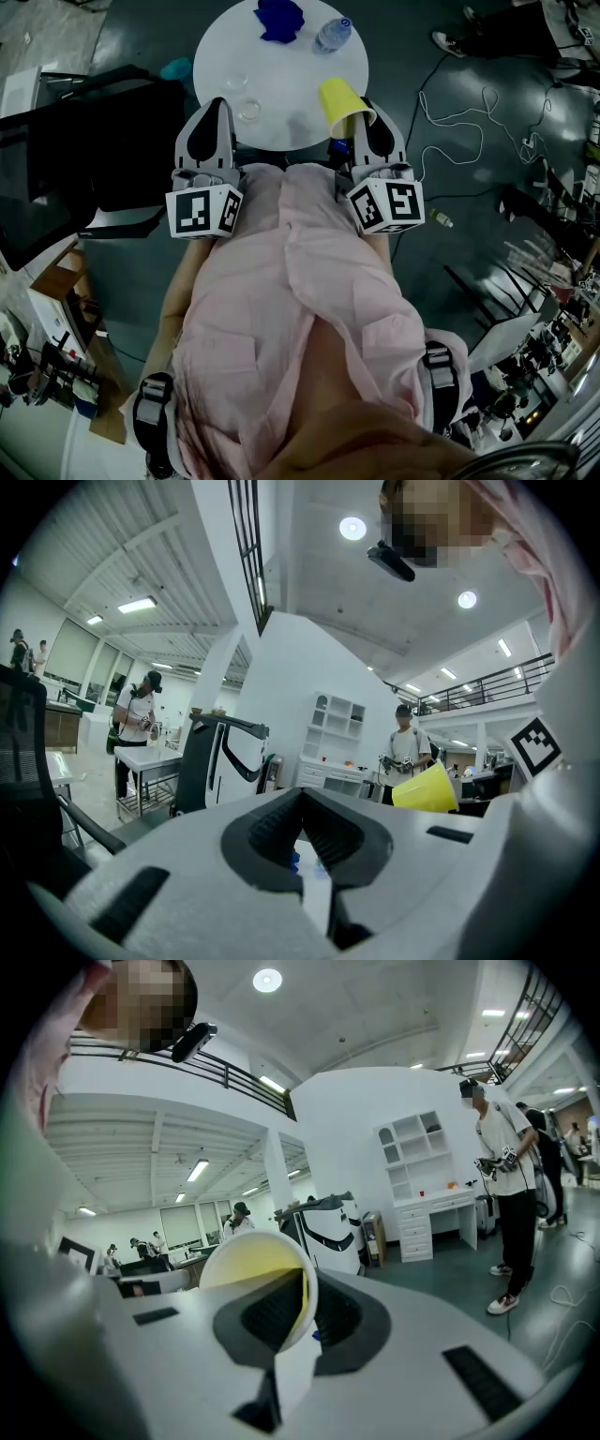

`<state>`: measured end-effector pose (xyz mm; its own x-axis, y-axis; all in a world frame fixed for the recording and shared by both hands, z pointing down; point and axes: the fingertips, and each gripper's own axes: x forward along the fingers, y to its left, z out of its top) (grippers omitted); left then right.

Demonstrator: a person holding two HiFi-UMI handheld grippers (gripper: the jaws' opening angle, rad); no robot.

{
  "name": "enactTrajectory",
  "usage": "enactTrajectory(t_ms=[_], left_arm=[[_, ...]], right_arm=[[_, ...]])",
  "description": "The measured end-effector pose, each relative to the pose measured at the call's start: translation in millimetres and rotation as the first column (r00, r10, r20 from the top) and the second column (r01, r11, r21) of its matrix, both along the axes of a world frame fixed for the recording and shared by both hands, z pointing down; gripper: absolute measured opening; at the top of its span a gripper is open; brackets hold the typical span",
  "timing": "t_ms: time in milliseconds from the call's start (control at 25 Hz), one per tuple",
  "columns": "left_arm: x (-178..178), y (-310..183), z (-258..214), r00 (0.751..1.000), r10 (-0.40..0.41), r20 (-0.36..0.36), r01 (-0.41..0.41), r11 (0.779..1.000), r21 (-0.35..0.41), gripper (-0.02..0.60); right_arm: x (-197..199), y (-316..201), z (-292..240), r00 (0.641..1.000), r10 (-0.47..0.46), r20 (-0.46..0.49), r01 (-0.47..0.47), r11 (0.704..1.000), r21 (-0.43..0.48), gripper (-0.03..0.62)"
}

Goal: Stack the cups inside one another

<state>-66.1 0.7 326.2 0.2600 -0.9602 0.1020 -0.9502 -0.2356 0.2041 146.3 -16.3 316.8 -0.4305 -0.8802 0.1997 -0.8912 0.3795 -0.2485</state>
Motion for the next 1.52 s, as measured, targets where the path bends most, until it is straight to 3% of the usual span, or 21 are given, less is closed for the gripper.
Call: enactTrajectory(t_ms=[1520], left_arm=[[-4.7, 0.1, -0.2, 1.000, -0.022, -0.009, 0.022, 1.000, -0.009, 0.015]], right_arm=[[2.4, -1.8, 1.2, 1.000, 0.011, 0.000, -0.011, 1.000, -0.016, 0.038]])
